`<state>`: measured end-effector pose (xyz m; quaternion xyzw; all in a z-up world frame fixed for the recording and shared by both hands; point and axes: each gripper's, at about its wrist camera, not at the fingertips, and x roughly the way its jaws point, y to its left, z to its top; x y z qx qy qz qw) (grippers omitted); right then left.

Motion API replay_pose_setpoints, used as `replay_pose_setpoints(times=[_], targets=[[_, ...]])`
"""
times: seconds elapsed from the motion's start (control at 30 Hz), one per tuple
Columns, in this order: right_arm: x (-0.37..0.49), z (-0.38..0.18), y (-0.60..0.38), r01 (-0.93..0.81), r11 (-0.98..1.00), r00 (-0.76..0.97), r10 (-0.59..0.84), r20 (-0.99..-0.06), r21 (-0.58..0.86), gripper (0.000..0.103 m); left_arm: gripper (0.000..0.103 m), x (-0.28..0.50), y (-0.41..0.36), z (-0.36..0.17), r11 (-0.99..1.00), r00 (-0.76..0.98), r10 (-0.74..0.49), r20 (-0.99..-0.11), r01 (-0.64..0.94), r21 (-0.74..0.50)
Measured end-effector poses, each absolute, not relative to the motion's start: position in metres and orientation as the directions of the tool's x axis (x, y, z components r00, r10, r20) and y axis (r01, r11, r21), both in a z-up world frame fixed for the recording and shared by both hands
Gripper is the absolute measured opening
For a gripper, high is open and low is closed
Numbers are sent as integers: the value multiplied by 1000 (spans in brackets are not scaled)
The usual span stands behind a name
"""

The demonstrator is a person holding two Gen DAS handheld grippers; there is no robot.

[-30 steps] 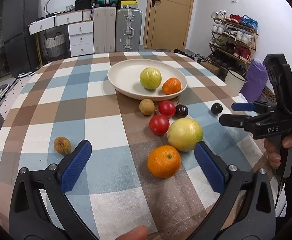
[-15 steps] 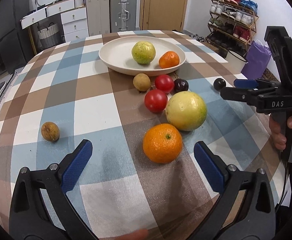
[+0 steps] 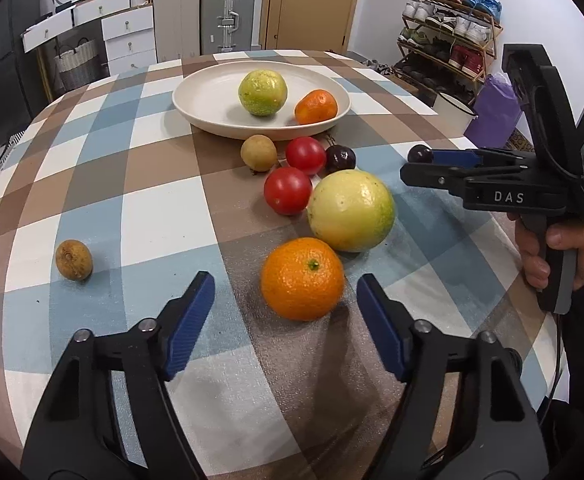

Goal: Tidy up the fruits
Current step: 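Move both grippers back toward the remaining fruits, then grasp an orange with the left gripper while the right gripper grasps a dark plum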

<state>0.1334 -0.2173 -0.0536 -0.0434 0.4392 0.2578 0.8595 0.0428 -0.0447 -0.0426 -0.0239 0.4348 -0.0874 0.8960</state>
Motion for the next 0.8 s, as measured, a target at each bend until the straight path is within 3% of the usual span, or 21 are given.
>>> replay_pose_setpoints(times=[0.13, 0.2, 0.3, 0.37, 0.8], targets=[[134, -54, -214, -469, 876, 496, 368, -787, 114, 64, 64, 44, -48, -44, 979, 598, -197, -777, 156, -128], [134, -54, -214, -465, 879, 500, 357, -789, 103, 63, 49, 42, -50, -44, 977, 599, -208, -773, 170, -132], [135, -54, -215, -462, 881, 501, 355, -789, 102, 60, 38, 42, -51, -43, 975, 604, -214, -768, 179, -131], [136, -54, -216, -461, 881, 502, 359, -787, 107, 55, 38, 41, -50, -42, 972, 605, -230, -762, 186, -146], [140, -54, -219, -453, 886, 508, 350, -787, 101, 48, 37, 36, -40, -33, 972, 644, -233, -728, 172, -158]])
